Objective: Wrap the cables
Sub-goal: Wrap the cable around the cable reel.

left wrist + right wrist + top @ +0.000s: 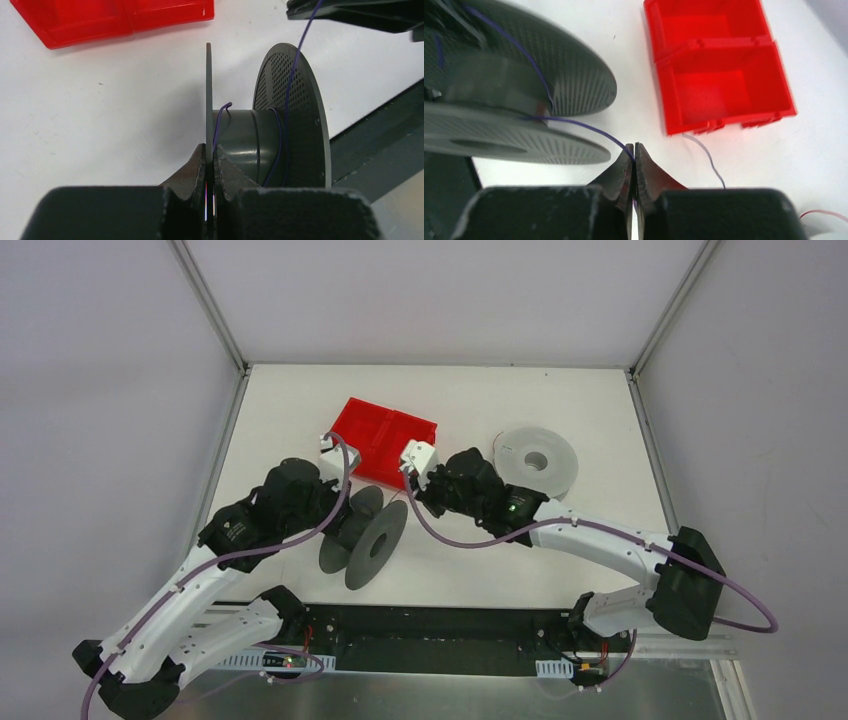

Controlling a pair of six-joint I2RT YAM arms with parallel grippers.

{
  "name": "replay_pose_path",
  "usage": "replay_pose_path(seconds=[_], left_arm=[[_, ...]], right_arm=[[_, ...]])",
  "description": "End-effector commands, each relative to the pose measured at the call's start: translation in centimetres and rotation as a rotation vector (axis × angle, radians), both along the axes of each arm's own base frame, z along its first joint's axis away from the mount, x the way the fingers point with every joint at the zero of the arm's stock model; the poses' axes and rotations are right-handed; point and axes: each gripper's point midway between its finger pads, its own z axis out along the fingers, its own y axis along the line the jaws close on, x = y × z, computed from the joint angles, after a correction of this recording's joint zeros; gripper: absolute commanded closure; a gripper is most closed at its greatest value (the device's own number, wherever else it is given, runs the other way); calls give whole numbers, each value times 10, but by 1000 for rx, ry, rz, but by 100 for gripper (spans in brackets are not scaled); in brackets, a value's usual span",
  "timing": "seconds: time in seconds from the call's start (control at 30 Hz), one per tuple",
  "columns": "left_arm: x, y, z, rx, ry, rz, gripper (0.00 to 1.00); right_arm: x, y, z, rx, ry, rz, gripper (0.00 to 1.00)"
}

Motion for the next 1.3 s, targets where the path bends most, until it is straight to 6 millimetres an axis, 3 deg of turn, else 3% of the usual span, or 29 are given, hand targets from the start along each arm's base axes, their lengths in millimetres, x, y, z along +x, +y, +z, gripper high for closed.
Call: replay_pose_path(seconds=[0.0, 0.23, 0.43, 0.63, 0.73, 1.0, 1.27], left_arm=[[-8, -11, 52, -164, -61, -28, 100], [-12, -17, 97, -329, -70, 29, 100], [-13, -21, 127, -475, -76, 82, 100], [-10, -20, 145, -604, -84, 161, 100], [-9, -20, 155, -660, -93, 175, 100], [-8, -24, 171, -805, -116, 196, 100], [3, -13, 186, -981, -238, 257, 100]], right_arm=[[-19, -10, -3, 102, 103, 52, 96], [-37, -25, -27, 193, 198, 53, 92], [-51, -30, -30, 296, 249, 68, 91], [-65, -30, -26, 418, 279, 102, 89], [-64, -35, -25, 432, 258, 91, 94], [-73, -28, -12, 504, 256, 156, 99], [-88, -24, 24, 700, 367, 208, 100]])
